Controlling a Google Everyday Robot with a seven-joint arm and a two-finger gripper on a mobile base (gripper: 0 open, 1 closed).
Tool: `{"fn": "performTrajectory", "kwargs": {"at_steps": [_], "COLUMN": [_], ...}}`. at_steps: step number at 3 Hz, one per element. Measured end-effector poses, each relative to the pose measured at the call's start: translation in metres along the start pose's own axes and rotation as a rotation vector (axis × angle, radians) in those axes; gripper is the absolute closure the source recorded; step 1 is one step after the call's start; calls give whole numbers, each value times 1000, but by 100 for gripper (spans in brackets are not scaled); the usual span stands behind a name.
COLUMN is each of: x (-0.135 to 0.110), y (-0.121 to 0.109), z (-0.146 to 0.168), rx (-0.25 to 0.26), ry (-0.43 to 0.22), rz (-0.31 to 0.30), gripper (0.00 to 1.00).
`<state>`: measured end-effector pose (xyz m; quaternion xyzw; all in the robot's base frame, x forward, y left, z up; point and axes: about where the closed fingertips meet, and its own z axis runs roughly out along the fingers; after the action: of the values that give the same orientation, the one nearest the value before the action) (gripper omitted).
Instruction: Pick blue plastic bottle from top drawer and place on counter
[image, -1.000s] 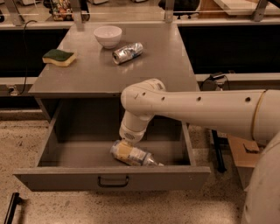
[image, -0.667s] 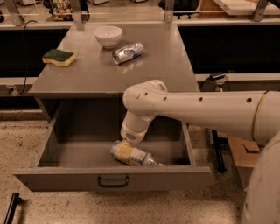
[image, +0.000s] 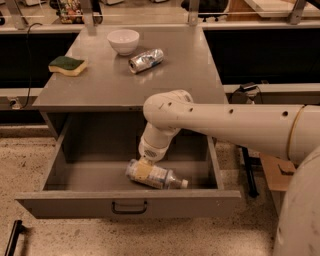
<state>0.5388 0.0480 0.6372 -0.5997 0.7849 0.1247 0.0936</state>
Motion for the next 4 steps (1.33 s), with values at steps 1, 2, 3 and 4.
{"fn": "performTrajectory", "kwargs": {"at_steps": [1,2,3,4], "x": [-3,-5,-3,-5], "y": [-3,-4,3,-6], "z": [-18,-78,-154,-219], "rx": [23,71,109,115], "ry": [-10,-23,-33,-1], "rz": [-32,-75,-145,-240], "gripper": [100,100,100,100]}}
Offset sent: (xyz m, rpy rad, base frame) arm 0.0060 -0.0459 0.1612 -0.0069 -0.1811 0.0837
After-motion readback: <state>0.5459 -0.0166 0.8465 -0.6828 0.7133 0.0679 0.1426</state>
